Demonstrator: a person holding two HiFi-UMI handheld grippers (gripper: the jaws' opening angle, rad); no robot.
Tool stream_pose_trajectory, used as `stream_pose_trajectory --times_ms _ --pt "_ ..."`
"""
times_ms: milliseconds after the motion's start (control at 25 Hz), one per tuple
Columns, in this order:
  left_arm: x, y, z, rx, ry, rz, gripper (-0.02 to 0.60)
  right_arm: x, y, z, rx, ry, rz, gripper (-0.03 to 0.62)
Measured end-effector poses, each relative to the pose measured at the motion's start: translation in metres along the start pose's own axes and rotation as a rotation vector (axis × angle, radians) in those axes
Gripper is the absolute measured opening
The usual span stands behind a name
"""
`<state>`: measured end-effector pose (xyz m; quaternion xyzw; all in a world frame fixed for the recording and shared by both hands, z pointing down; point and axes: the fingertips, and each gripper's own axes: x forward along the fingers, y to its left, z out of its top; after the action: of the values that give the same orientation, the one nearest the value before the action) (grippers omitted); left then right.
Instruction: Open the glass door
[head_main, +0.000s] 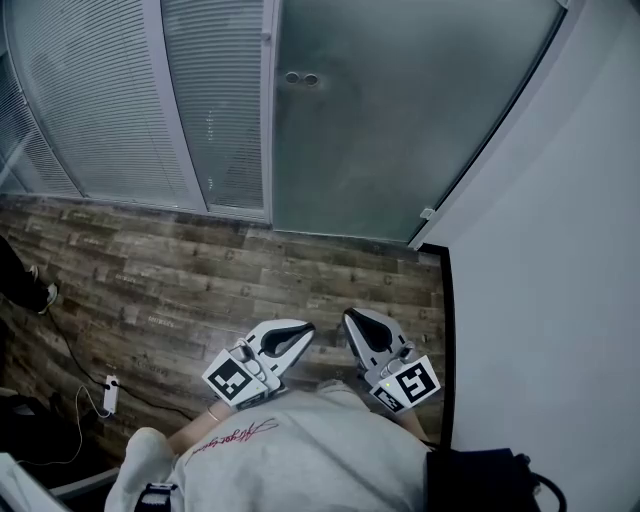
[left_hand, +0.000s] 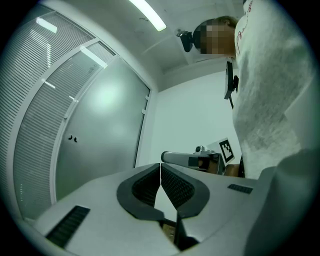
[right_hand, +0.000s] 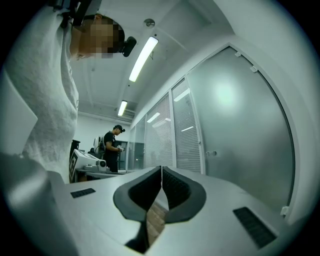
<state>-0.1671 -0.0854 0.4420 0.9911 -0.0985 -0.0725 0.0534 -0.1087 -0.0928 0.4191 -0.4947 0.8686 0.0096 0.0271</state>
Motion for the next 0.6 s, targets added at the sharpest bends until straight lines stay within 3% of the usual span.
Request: stream_pose_trajectory --times_ms 600 --pt "0.001 0.026 0.003 -0.006 0.001 0.022 0.018 0.028 -0.015 0.004 0.036 -0.027 0.022 0.021"
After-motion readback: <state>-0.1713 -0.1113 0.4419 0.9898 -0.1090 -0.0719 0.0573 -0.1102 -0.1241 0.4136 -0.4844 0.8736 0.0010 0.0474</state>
